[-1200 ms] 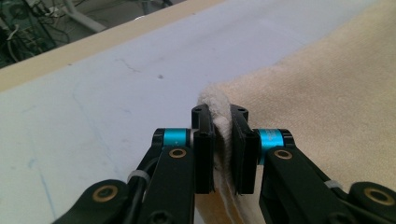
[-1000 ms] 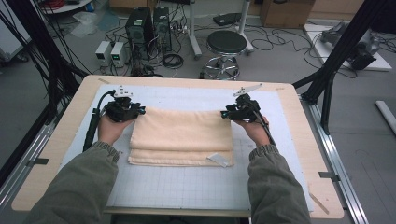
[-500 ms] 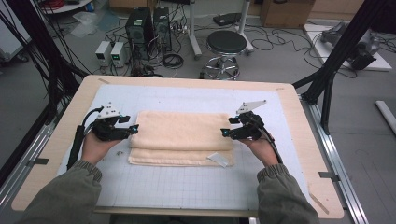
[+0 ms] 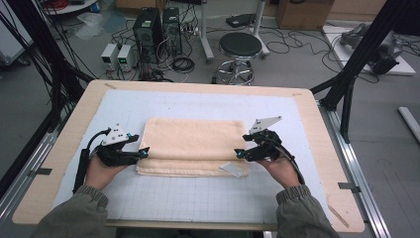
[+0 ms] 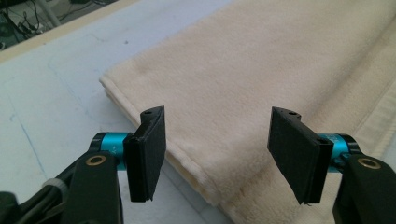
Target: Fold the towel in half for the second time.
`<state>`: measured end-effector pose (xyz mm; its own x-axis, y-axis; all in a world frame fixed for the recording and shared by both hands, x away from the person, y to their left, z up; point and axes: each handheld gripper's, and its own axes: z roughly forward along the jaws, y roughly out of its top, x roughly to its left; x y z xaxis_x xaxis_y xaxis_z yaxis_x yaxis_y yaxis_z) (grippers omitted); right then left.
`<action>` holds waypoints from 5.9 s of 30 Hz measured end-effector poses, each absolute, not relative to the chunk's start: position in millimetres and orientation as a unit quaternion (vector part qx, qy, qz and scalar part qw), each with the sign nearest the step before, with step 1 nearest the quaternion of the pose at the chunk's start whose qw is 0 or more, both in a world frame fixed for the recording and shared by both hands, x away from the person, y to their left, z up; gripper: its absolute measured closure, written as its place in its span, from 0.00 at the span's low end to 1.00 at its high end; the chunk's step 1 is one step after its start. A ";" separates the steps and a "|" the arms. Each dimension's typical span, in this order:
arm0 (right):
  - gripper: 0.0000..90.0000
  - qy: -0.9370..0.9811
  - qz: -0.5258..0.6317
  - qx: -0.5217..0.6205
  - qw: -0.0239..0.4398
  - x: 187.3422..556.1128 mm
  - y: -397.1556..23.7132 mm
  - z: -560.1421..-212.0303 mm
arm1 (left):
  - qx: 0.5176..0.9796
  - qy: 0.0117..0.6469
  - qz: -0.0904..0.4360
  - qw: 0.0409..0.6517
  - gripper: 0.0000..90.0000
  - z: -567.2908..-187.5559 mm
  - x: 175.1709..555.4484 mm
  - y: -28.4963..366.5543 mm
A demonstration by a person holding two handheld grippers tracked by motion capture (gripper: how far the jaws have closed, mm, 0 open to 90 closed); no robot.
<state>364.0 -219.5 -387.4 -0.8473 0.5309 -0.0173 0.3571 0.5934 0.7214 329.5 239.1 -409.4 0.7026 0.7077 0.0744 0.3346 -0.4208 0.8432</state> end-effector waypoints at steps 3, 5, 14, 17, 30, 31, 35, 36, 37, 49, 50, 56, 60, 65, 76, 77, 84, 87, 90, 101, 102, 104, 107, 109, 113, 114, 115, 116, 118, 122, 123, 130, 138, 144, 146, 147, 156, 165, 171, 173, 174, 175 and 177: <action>0.42 0.875 0.396 0.248 0.126 356.0 -221.6 -394.8 | 0.816 0.323 0.212 0.430 0.42 -413.1 328.4 238.8; 0.42 0.875 0.394 0.256 0.118 352.1 -223.2 -403.3 | 0.817 0.324 0.207 0.430 0.42 -415.0 328.4 239.4; 0.57 0.885 0.383 0.245 0.105 354.0 -216.4 -430.8 | 0.831 0.316 0.195 0.414 0.55 -427.5 335.1 234.3; 0.68 0.888 0.378 0.239 0.111 355.0 -214.8 -432.2 | 0.841 0.310 0.187 0.403 0.67 -432.2 337.0 232.0; 0.92 0.883 0.397 0.231 0.100 360.1 -221.1 -422.2 | 0.835 0.310 0.199 0.410 0.94 -423.0 335.9 230.6; 0.92 0.880 0.403 0.229 0.100 359.8 -221.5 -417.5 | 0.832 0.311 0.202 0.412 0.94 -419.9 334.6 231.2; 0.93 0.877 0.416 0.214 0.110 353.6 -221.1 -392.4 | 0.825 0.304 0.217 0.424 0.94 -403.0 325.3 234.2; 0.93 0.877 0.418 0.210 0.110 351.3 -221.2 -387.0 | 0.822 0.301 0.220 0.430 0.94 -398.6 321.9 235.3; 0.93 0.878 0.418 0.206 0.111 348.6 -221.2 -382.2 | 0.822 0.298 0.221 0.433 0.94 -394.6 318.3 236.3; 0.70 0.889 0.405 0.204 0.063 322.0 -222.7 -396.8 | 0.840 0.290 0.157 0.431 0.68 -411.2 294.5 236.6; 0.71 0.889 0.406 0.204 0.060 323.5 -220.6 -398.2 | 0.841 0.289 0.158 0.429 0.70 -413.1 296.3 234.7; 0.77 0.899 0.383 0.207 0.041 332.2 -208.2 -418.6 | 0.860 0.286 0.145 0.397 0.84 -424.2 303.3 225.6; 0.78 0.895 0.390 0.216 0.037 329.9 -210.6 -430.4 | 0.862 0.283 0.144 0.395 0.86 -431.9 301.1 225.4; 0.76 0.890 0.399 0.215 0.044 328.5 -211.4 -429.9 | 0.860 0.284 0.147 0.398 0.82 -429.8 299.7 226.2; 0.54 0.853 0.440 0.260 0.101 331.7 -219.9 -420.1 | 0.826 0.312 0.175 0.435 0.58 -416.5 304.5 228.3; 0.53 0.851 0.442 0.265 0.103 332.2 -220.1 -419.5 | 0.826 0.314 0.176 0.434 0.56 -415.5 305.1 228.9; 0.36 0.840 0.441 0.292 0.119 332.3 -223.4 -418.4 | 0.812 0.333 0.190 0.440 0.41 -412.0 305.0 233.9; 0.31 0.839 0.440 0.297 0.120 331.8 -223.6 -418.5 | 0.811 0.336 0.191 0.439 0.38 -411.8 305.2 234.7; 0.27 0.837 0.440 0.301 0.125 330.9 -224.0 -418.0 | 0.812 0.333 0.193 0.438 0.36 -412.1 304.8 234.0; 0.23 0.840 0.432 0.304 0.125 328.7 -222.5 -418.8 | 0.817 0.329 0.196 0.432 0.33 -413.2 303.7 234.1; 0.22 0.840 0.432 0.304 0.126 328.7 -222.9 -418.8 | 0.816 0.329 0.195 0.433 0.32 -413.2 303.7 234.2; 0.21 0.840 0.431 0.306 0.124 327.9 -223.4 -418.9 | 0.817 0.327 0.194 0.433 0.32 -413.0 303.7 234.6; 0.19 0.839 0.432 0.305 0.128 326.6 -224.0 -419.2 | 0.816 0.328 0.195 0.435 0.32 -412.6 303.6 236.0; 0.19 0.839 0.432 0.305 0.130 325.8 -224.1 -418.7 | 0.815 0.329 0.197 0.435 0.31 -412.7 303.6 237.2; 0.17 0.839 0.431 0.305 0.135 323.1 -223.8 -416.9 | 0.814 0.331 0.198 0.433 0.30 -413.4 302.4 240.7; 0.17 0.839 0.430 0.305 0.136 322.2 -223.7 -416.4 | 0.814 0.332 0.198 0.434 0.30 -413.6 302.2 241.8; 0.17 0.839 0.429 0.305 0.138 321.4 -224.0 -415.9 | 0.813 0.334 0.197 0.436 0.30 -413.8 301.9 243.1; 0.17 0.837 0.432 0.306 0.139 320.5 -224.4 -415.5 | 0.812 0.334 0.199 0.435 0.30 -413.8 301.7 244.6; 0.16 0.835 0.435 0.305 0.140 319.3 -226.0 -415.0 | 0.809 0.338 0.198 0.437 0.30 -413.6 301.2 247.0; 0.15 0.832 0.439 0.310 0.142 317.4 -229.0 -413.9 | 0.807 0.339 0.200 0.440 0.29 -412.5 299.6 249.8; 0.15 0.831 0.439 0.313 0.141 316.5 -229.6 -413.3 | 0.805 0.341 0.201 0.443 0.29 -412.3 298.9 249.6; 0.14 0.827 0.444 0.312 0.150 311.9 -233.8 -410.8 | 0.808 0.336 0.199 0.441 0.26 -410.7 294.5 249.2; 0.14 0.823 0.449 0.312 0.153 306.6 -239.4 -409.8 | 0.807 0.334 0.195 0.446 0.22 -409.9 290.4 248.8; 0.13 0.823 0.449 0.312 0.154 300.9 -241.8 -409.5 | 0.806 0.340 0.191 0.446 0.16 -410.4 289.5 249.6; 0.13 0.823 0.447 0.314 0.155 299.0 -242.5 -409.6 | 0.805 0.341 0.192 0.447 0.16 -409.9 288.6 250.2; 0.13 0.824 0.448 0.311 0.155 298.4 -243.0 -409.8 | 0.802 0.343 0.192 0.450 0.16 -410.1 287.7 250.0; 0.13 0.821 0.451 0.312 0.158 291.3 -249.6 -409.6 | 0.804 0.340 0.195 0.447 0.11 -408.1 279.9 251.2; 0.13 0.815 0.457 0.316 0.161 283.6 -259.0 -409.4 | 0.802 0.338 0.201 0.449 0.09 -406.0 269.6 253.3; 0.13 0.812 0.461 0.320 0.161 279.5 -264.8 -409.2 | 0.805 0.337 0.199 0.447 0.08 -406.3 263.7 255.4; 0.13 0.810 0.463 0.321 0.160 277.9 -266.0 -408.9 | 0.806 0.335 0.200 0.444 0.08 -406.2 261.9 256.4; 0.13 0.810 0.463 0.320 0.161 277.4 -266.7 -409.1 | 0.803 0.339 0.200 0.447 0.08 -406.3 260.5 256.1; 0.13 0.810 0.463 0.320 0.162 276.7 -267.6 -409.0 | 0.804 0.337 0.201 0.447 0.08 -405.9 259.8 257.0; 0.13 0.810 0.464 0.319 0.164 275.3 -268.8 -409.1 | 0.804 0.337 0.201 0.447 0.08 -405.9 257.2 258.3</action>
<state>275.3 -268.8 -409.1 -0.7426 0.6690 0.0313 0.3654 0.3656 0.8561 257.2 258.3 -405.9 0.6916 0.7220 0.0211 0.3630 -0.3726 0.8540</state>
